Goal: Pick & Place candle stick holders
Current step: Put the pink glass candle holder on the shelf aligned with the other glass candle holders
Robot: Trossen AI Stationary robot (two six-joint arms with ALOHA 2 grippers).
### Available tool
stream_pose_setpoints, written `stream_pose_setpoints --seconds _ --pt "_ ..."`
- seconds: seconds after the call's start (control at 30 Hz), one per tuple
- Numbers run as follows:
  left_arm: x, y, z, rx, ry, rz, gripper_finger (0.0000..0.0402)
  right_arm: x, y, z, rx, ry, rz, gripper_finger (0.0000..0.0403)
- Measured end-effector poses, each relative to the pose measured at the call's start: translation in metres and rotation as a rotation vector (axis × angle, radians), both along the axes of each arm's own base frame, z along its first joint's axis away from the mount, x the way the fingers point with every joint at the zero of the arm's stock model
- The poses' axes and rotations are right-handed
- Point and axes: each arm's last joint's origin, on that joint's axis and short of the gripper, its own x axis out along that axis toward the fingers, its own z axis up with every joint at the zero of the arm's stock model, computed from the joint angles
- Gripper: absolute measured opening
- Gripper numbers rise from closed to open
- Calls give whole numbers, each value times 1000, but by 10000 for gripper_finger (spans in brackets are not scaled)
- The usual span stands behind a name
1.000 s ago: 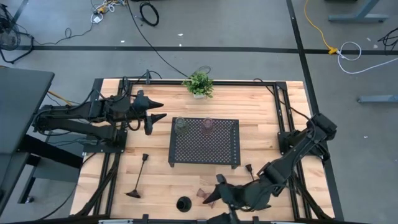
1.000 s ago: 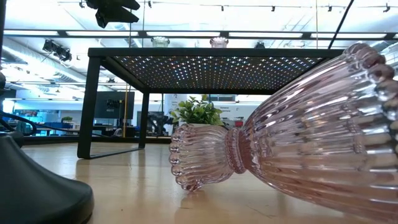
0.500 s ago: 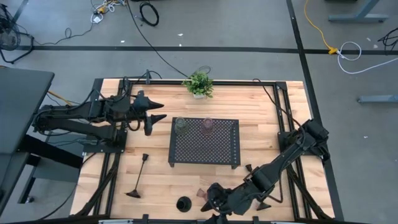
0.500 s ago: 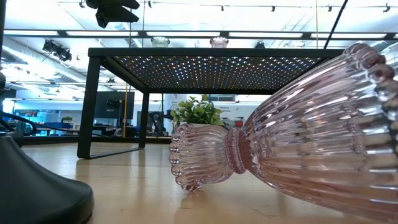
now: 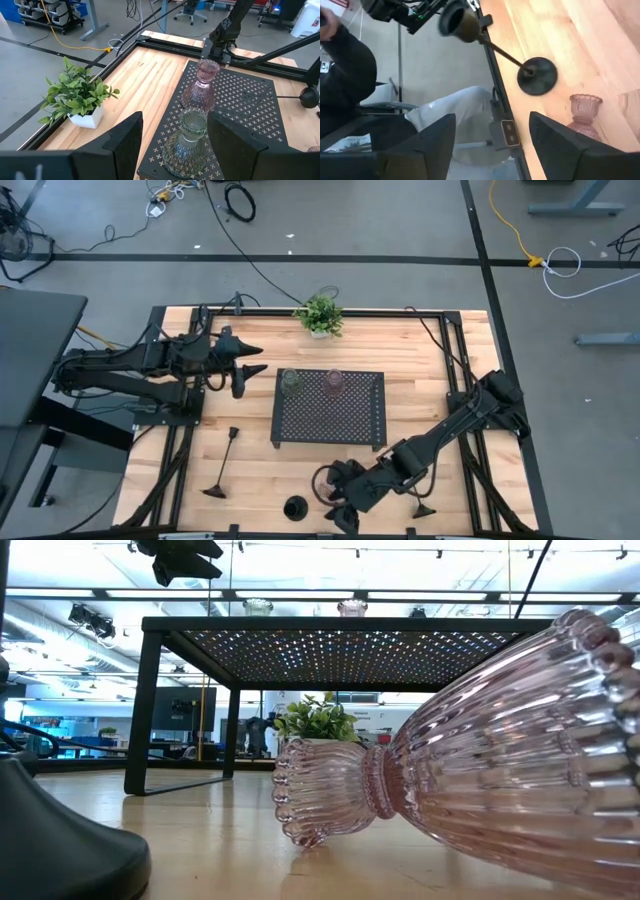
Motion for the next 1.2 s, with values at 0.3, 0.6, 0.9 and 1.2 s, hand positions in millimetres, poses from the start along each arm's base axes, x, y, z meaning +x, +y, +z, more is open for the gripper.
stream_pose_setpoints --seconds 0.3,0.6,0.9,1.2 --pt "0 0 -1 1 7 0 225 17 -4 -29 52 119 81 240" --pt "-1 0 -2 2 23 -1 225 25 -6 -50 23 175 102 232" --pt "-1 0 -2 2 24 -1 225 24 -11 -55 -34 202 68 228" --pt "-1 0 -2 2 23 0 225 30 -10 -74 -79 227 60 228"
